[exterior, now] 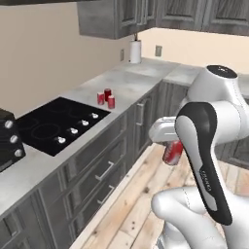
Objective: Four empty soda cans are scattered around the kitchen. Gather all the cans and cluster them next to the stove for recycling.
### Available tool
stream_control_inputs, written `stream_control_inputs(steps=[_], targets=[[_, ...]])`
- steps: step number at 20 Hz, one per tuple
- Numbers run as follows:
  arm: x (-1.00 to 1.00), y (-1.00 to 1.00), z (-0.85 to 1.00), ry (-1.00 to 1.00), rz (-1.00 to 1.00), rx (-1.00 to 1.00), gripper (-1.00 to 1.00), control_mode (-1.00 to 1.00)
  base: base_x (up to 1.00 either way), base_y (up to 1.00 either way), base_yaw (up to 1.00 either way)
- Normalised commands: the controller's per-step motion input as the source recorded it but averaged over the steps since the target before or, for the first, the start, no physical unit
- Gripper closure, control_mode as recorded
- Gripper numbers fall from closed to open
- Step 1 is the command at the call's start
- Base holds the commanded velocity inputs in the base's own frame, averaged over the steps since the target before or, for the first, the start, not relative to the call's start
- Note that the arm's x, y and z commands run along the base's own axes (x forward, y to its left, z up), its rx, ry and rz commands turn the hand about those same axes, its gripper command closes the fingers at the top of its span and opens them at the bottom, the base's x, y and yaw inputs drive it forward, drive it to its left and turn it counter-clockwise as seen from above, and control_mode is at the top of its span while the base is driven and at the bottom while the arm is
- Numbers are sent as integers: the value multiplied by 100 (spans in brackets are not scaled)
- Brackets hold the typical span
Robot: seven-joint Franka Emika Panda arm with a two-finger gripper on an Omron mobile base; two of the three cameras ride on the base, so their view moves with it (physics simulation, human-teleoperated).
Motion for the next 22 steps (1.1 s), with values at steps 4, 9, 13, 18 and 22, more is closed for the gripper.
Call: stream_control_inputs(steps=[4, 9, 13, 18, 22], targets=[[0, 0, 0, 0, 0, 0, 100, 100, 87, -38, 39], [0, 0, 0, 0, 0, 0, 100, 100, 54, -33, 27], [0, 0, 0, 0, 0, 0, 100, 100, 30, -32, 23], [0, 0, 0, 0, 0, 0, 100, 100, 26, -57, 28], [0, 0, 0, 0, 0, 0, 100, 100, 32, -62, 32]])
